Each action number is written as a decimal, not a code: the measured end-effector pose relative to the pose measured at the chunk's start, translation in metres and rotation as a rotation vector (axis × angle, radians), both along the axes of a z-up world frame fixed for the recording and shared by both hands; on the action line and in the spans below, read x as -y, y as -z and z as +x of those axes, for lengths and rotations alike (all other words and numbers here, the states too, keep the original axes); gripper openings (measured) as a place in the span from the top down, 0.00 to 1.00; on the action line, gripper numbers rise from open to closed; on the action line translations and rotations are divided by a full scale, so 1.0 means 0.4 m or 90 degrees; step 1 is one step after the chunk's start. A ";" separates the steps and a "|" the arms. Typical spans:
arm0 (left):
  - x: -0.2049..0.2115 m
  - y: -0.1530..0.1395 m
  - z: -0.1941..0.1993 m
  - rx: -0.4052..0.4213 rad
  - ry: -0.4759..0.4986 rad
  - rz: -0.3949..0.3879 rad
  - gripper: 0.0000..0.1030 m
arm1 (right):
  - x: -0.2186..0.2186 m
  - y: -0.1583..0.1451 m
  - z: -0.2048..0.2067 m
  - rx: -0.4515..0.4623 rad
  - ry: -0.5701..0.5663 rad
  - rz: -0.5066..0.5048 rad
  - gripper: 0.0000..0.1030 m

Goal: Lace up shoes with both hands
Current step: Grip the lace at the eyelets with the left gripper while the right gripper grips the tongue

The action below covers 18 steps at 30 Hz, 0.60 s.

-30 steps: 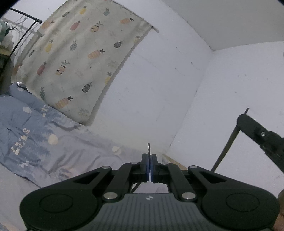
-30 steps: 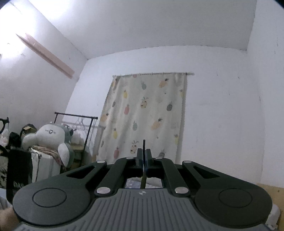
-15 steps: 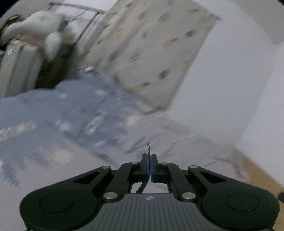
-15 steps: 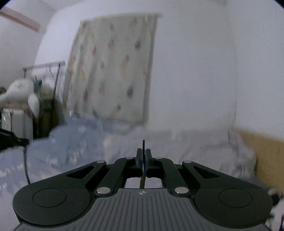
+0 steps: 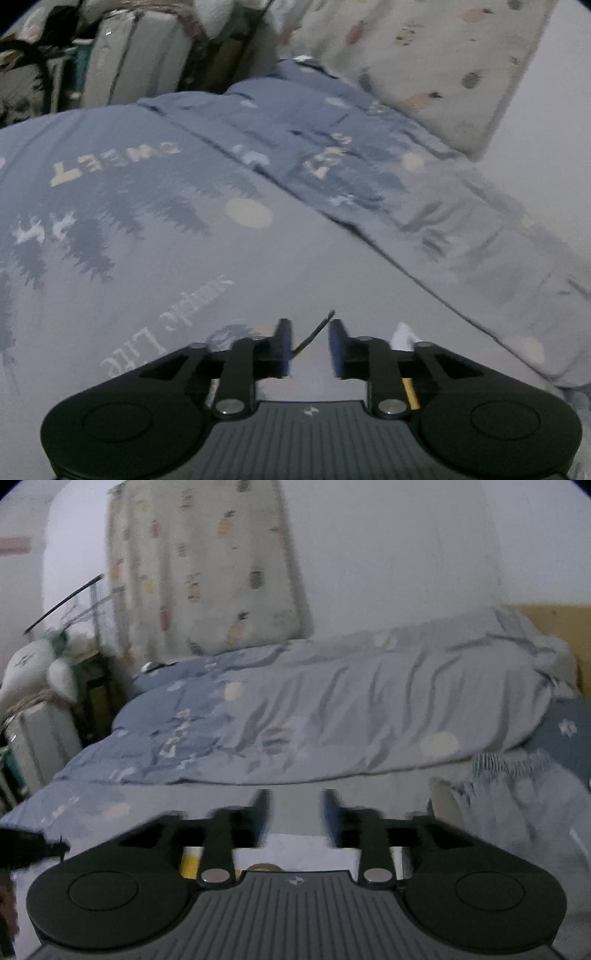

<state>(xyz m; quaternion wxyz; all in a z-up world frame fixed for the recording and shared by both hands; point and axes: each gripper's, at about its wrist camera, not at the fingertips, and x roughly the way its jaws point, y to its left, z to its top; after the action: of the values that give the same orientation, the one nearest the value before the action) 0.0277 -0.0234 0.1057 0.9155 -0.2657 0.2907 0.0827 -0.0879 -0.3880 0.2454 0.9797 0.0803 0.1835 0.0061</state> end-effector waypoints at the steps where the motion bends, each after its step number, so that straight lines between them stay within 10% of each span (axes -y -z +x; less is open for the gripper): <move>1: -0.008 0.010 0.006 -0.005 -0.010 -0.003 0.68 | 0.002 0.009 0.012 0.004 0.006 0.010 0.60; 9: -0.020 0.040 0.040 -0.016 -0.032 -0.015 0.39 | -0.025 0.130 0.038 -0.011 -0.004 0.035 0.60; 15: 0.092 0.037 0.096 -0.020 0.127 0.060 0.29 | -0.080 0.221 0.051 -0.050 -0.045 0.022 0.60; 18: 0.176 0.058 0.111 -0.008 0.230 0.014 0.29 | -0.092 0.224 0.042 -0.049 -0.058 0.023 0.60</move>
<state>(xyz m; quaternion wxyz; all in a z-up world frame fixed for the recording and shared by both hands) 0.0721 -0.0938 0.0827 0.9164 -0.1988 0.3385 -0.0781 -0.0710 -0.3514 0.1559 0.9690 0.0901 0.2245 0.0507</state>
